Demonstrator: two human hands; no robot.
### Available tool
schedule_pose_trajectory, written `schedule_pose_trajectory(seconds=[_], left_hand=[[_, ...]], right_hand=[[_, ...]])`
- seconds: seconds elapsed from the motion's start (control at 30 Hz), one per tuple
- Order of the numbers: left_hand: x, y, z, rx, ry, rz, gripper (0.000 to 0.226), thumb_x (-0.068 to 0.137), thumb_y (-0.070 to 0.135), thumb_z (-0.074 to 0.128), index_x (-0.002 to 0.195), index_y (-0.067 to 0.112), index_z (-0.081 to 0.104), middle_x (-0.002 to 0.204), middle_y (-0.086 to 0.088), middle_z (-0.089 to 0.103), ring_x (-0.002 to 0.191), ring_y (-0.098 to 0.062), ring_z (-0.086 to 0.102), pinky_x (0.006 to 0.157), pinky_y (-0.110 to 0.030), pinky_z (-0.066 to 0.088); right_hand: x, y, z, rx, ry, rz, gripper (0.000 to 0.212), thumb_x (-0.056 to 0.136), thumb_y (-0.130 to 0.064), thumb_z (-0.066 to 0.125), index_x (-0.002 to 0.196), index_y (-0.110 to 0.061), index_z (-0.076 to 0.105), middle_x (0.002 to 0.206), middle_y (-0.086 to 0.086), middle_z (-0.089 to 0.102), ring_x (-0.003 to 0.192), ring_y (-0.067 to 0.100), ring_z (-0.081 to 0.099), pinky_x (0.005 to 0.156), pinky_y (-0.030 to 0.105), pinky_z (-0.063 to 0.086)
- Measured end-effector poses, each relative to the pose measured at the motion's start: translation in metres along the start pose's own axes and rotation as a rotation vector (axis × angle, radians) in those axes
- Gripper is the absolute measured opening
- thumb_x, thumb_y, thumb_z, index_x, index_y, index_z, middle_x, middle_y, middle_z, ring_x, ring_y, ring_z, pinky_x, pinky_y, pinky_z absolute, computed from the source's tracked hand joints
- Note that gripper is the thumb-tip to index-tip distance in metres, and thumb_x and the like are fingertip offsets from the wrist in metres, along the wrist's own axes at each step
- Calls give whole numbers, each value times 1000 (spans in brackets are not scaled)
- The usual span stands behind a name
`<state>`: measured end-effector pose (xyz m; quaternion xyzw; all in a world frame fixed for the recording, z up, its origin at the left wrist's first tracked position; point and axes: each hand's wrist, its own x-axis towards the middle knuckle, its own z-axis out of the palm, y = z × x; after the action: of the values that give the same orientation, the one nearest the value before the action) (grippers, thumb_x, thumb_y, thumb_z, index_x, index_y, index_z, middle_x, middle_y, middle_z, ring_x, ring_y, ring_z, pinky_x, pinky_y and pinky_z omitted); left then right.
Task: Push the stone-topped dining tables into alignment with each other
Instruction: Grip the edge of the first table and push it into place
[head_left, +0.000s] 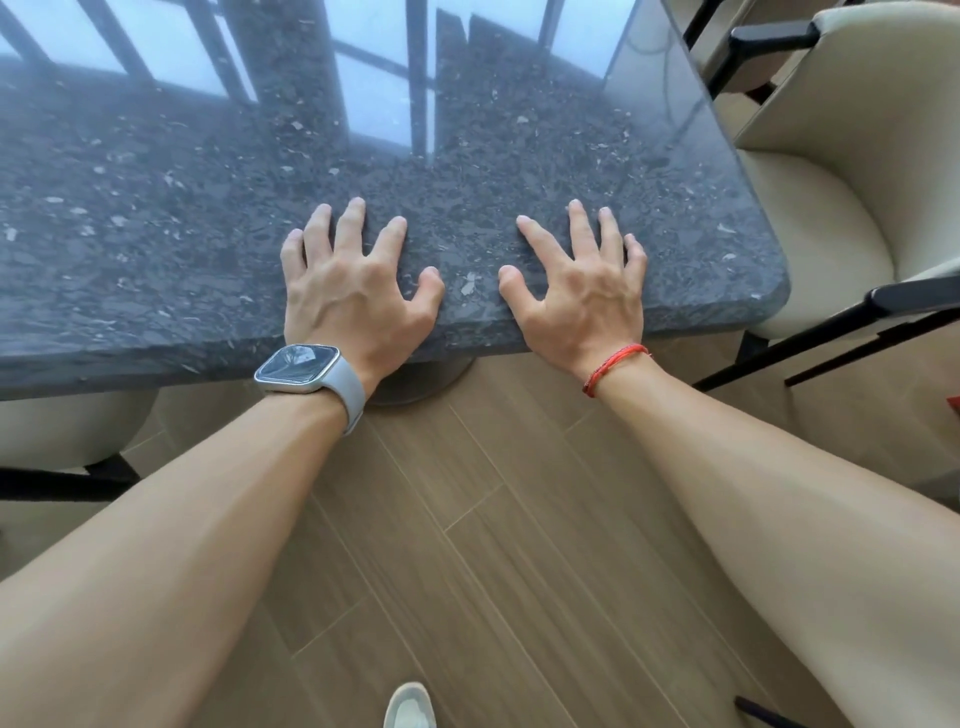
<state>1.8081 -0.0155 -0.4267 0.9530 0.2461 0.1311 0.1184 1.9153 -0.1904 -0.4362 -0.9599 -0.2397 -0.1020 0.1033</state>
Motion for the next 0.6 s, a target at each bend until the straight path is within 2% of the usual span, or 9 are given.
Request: schedule_pose_trajectory(seconds=[0.17, 0.23, 0.33, 0.47, 0.6], left_hand=[[-4, -3, -4, 62, -129, 30, 82, 88, 68, 28, 159, 28, 34, 170, -12, 20, 158, -34, 12, 127, -51, 5], [-5, -3, -3, 76, -135, 24, 82, 88, 70, 24, 160, 31, 30, 172, -9, 17, 159, -32, 10, 127, -49, 4], [-7, -2, 3, 105, -55, 17, 80, 89, 72, 26, 156, 31, 39, 169, -9, 27, 156, -32, 19, 126, -50, 11], [-7, -1, 6, 121, 35, 30, 75, 88, 72, 29, 145, 29, 51, 162, -8, 41, 151, -32, 31, 121, -51, 21], [-3, 0, 10, 139, 89, 54, 70, 89, 70, 31, 135, 24, 59, 148, -7, 53, 141, -33, 42, 115, -53, 30]], right_hand=[[0, 0, -4, 39, -13, 14, 62, 89, -64, 36, 143, -40, 52, 160, 14, 39, 150, 37, 27, 120, 56, 16], [-1, 0, -4, 45, -28, 19, 61, 89, -64, 35, 144, -42, 50, 161, 12, 37, 151, 35, 25, 121, 56, 14], [-2, 0, -1, 53, -10, 28, 61, 89, -64, 34, 144, -42, 51, 160, 10, 39, 150, 36, 25, 120, 57, 14], [-5, 1, 1, 72, 23, 65, 60, 89, -63, 35, 142, -41, 53, 160, 15, 38, 149, 43, 23, 121, 61, 11], [-3, 1, 0, 71, 25, 64, 59, 88, -63, 37, 139, -40, 56, 158, 17, 40, 149, 44, 26, 119, 63, 13]])
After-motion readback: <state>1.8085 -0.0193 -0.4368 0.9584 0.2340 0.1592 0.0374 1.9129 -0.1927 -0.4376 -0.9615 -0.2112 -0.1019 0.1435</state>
